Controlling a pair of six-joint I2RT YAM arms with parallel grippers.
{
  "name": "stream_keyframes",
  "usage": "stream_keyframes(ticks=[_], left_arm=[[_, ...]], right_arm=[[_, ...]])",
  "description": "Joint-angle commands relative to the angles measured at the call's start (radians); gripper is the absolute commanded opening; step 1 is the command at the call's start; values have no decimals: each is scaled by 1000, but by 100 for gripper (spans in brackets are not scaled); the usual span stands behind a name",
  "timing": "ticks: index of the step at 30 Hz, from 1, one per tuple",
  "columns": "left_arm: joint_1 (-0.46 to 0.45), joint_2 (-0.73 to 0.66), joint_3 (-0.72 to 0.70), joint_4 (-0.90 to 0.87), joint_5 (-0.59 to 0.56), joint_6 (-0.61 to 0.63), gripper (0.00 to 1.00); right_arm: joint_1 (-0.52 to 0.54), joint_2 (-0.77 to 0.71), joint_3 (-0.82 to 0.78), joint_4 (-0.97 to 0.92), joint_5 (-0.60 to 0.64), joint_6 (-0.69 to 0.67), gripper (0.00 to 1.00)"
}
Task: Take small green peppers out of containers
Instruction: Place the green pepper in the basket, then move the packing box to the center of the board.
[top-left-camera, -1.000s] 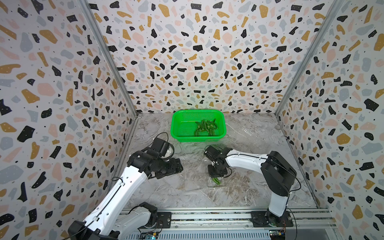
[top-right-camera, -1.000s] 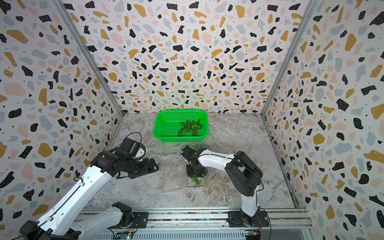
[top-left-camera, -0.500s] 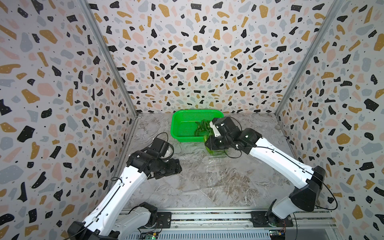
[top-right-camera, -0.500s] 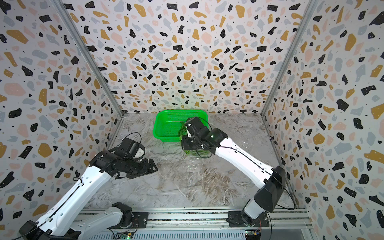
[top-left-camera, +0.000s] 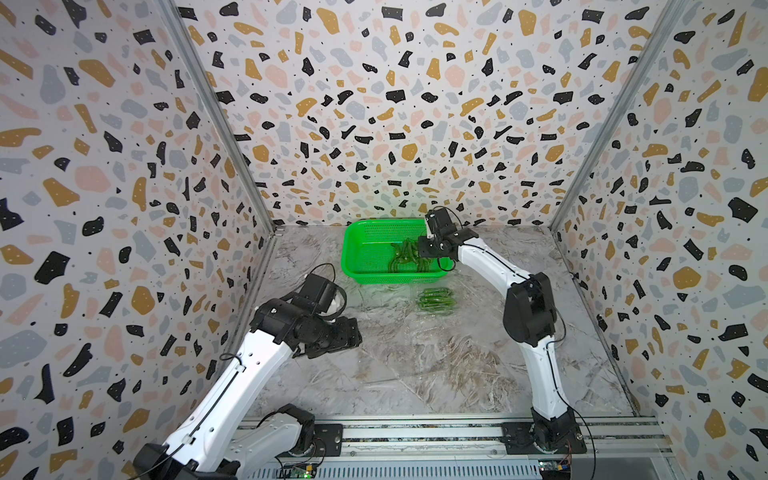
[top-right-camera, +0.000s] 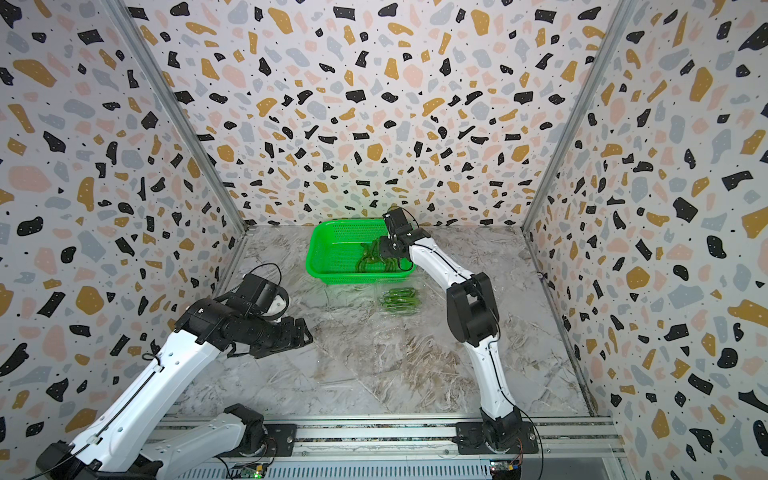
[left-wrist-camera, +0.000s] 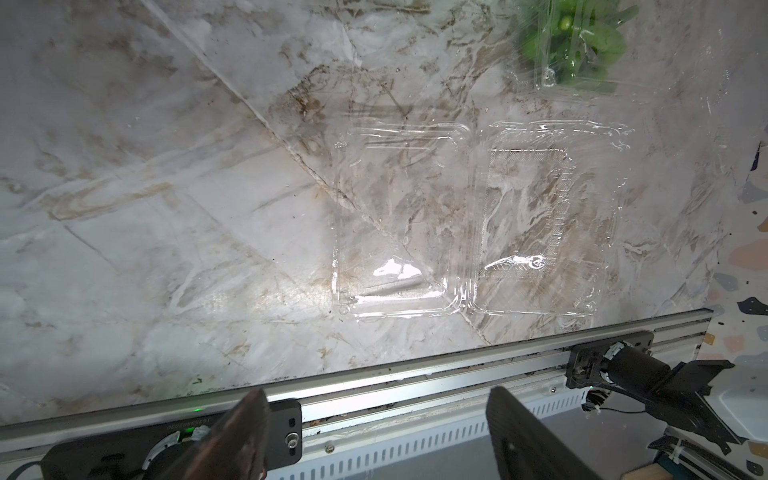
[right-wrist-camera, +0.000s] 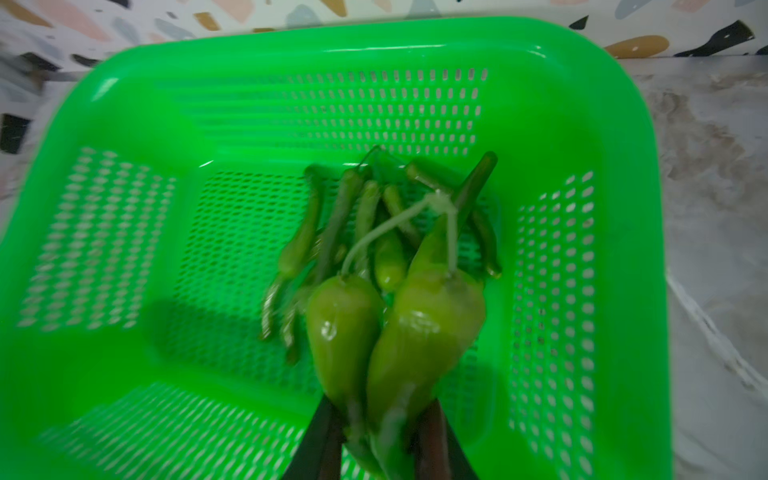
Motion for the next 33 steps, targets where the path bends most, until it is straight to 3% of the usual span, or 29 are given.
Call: stream_keyframes(ticks=[1,4,6,16,23,26,30,33], left_arm=[[3,-18,34,-44,-17,9,83],[4,-25,30,-46,-21,9,83],[4,-26,25,-40,-20,9,83],[4,19,13,40,-1,9,83],[4,66,20,74,14,29,83],[4,77,30,71,16,37,83],[4,71,31,62,14,39,83],[4,56,25,52,14,39,83]], right_arm=[[-6,79,270,-113,-11,-59,68],[-5,125,459,-260,3,-70,79],[-5,51,410,-281,0,-67,80],[34,-645,-416,-306,-148,27,81],[171,-997,-1004,-186,-266,201,75],[265,-1079,-1166,-65,-286,323,69],[356,-1070,-1249,35,-264,418,64],[399,-1002,-1257,112,-256,440,49]])
